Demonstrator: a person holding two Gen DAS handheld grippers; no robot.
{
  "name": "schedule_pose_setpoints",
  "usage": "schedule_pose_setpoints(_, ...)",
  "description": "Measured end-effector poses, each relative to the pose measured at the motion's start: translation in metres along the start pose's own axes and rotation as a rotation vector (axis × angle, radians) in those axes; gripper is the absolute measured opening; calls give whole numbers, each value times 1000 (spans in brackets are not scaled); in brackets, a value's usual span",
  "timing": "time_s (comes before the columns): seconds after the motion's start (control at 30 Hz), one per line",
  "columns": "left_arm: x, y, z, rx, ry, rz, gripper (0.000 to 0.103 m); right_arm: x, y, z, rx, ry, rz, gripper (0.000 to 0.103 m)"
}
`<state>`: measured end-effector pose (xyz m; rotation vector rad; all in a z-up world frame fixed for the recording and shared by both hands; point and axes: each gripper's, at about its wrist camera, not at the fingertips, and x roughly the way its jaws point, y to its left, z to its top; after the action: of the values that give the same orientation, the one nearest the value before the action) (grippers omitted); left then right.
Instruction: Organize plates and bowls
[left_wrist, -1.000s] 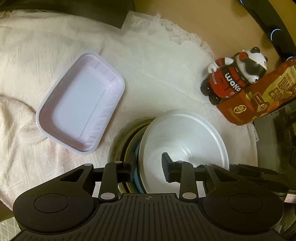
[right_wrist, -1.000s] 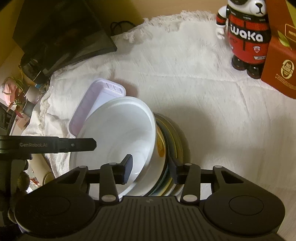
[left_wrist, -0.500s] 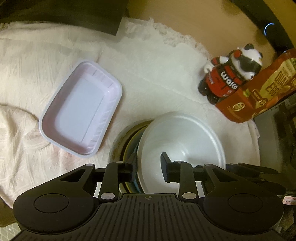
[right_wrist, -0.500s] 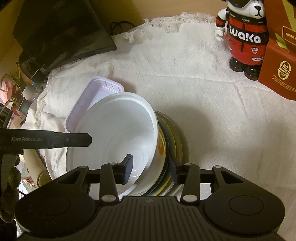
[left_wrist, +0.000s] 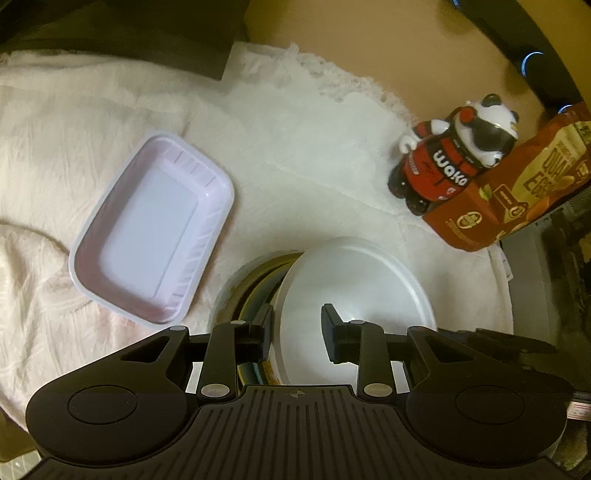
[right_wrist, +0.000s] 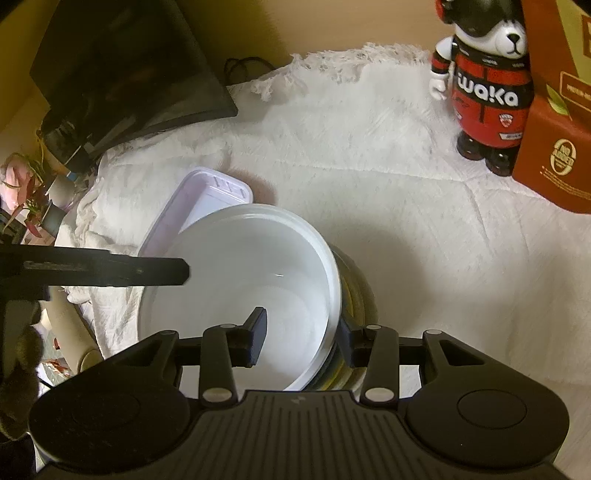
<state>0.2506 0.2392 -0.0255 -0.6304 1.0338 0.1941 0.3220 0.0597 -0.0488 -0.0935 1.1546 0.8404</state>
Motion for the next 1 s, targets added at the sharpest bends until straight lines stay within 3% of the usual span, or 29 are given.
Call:
schedule_pose_setpoints(0.3, -3, -1, 1, -18, -11, -18, 31, -4, -5, -3, -25, 12, 0, 41)
schedule_pose_setpoints(0.6, -39, 19, 3, -55, -104, -21, 31, -49, -6, 20, -154, -117, -39, 41)
schedule_pose_setpoints(0.7, -51, 41, 10, -36, -159, 17, 31, -51, 11, 41, -183, -143, -86, 42)
schedule_pose_setpoints(0.8, -53, 66, 22, 13, -203, 107, 31, -43, 41, 63, -201, -151, -123, 47)
schedule_pose_setpoints(0.87, -49, 84, 33, 32, -210, 171, 31, -28, 64, 80, -189, -128, -139, 55)
schedule_pose_setpoints(1.0, -32, 115, 51, 84, -173, 175, 31, 33, 98, 116, -60, 48, -101, 56)
